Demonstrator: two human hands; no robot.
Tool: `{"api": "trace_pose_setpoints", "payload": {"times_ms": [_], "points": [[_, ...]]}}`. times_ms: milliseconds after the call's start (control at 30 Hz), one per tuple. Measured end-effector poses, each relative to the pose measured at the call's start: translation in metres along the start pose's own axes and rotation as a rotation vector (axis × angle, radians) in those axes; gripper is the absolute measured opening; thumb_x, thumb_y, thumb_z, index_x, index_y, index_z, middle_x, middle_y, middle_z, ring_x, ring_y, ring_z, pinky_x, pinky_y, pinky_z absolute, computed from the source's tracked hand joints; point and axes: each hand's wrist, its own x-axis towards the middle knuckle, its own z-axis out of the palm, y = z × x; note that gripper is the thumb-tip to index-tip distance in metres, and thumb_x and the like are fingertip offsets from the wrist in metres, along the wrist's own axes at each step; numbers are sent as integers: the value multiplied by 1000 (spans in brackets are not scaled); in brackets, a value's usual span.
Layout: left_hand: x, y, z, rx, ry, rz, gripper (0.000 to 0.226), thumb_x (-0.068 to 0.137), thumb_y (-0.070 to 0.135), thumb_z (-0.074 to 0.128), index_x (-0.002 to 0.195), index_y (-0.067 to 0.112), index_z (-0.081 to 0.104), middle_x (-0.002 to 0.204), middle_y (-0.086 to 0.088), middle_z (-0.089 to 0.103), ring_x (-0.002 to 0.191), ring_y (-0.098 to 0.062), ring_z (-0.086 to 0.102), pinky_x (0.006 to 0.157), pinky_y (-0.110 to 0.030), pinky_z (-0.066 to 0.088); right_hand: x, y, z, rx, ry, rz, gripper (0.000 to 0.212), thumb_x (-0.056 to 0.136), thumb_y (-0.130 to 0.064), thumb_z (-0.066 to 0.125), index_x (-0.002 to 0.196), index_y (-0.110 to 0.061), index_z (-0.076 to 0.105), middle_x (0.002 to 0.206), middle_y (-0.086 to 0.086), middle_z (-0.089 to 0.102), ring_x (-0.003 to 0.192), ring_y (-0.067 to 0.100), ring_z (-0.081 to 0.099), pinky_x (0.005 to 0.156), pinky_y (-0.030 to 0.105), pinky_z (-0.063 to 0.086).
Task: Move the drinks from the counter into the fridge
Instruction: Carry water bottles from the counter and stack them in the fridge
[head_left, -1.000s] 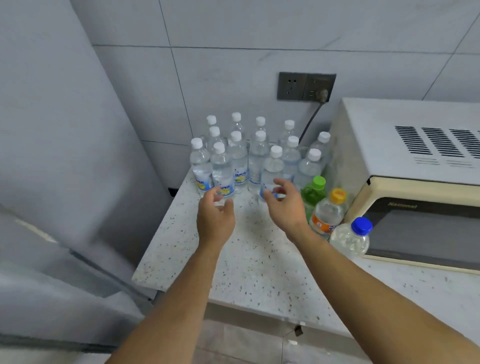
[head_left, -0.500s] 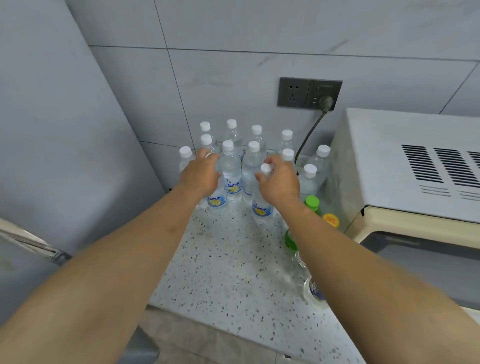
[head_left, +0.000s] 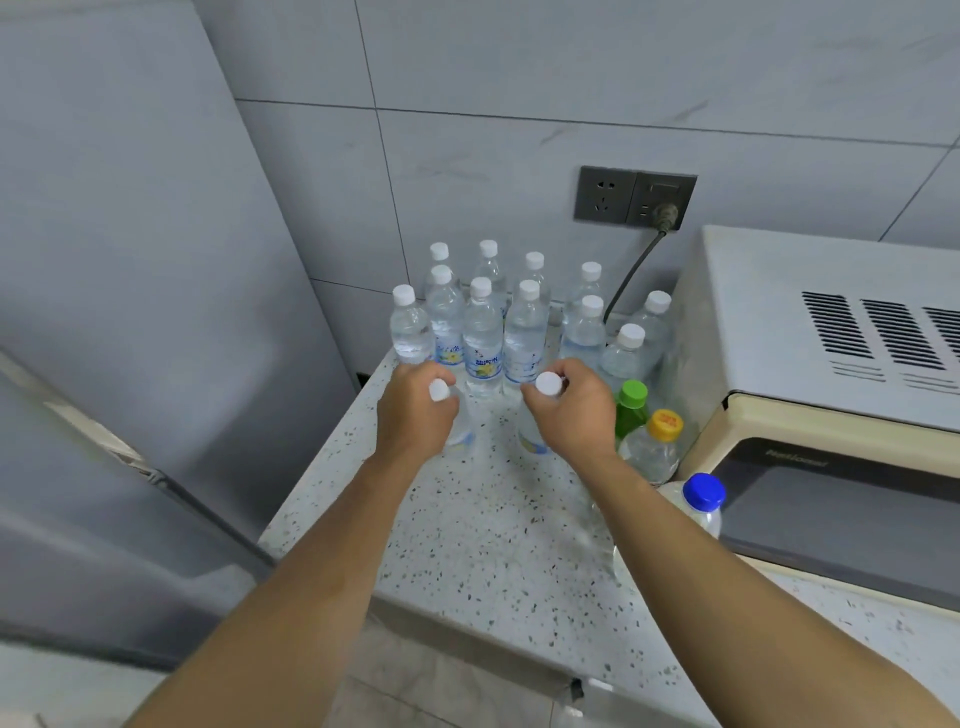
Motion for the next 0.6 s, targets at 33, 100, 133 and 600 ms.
{"api": "trace_pose_setpoints", "payload": {"times_ms": [33,100,133,600], "points": [[-5,2,-5,-16,3,-14,19,83,16,71,101,22,70,109,-2,60,90,-19,57,74,-27,41,-3,-2,-3,15,5,-2,22,80,-26,76,77,-18,56,76,0,64,71,18,59,59,28,45],[-18,4,-15,-25,-16,-22,20,82,17,72,101,23,69,106,1,63,89,-18,58,72,-26,42,-10,-5,-10,18,-2,-17,24,79,-27,77,72,-22,54,68,-6,60,64,12,55,53,23,39],[-27,3,-19,-14,-35,-12,20,82,18,73,101,24,69,106,1,64,89,-18,59,70,-26,41,-15,-7,-13,3,-14,-29,28,78,-28,77,69,-26,51,64,-11,57,60,7,52,50,20,35],[-116,-75,8,-317,-164,-130,73,64,52,83,125,44,44,120,20,58,108,-6,55,88,-26,46,-118,46,-2,67,-52,-42,62,69,-53,82,119,-27,56,115,-9,57,109,8,52,91,11,39]]}}
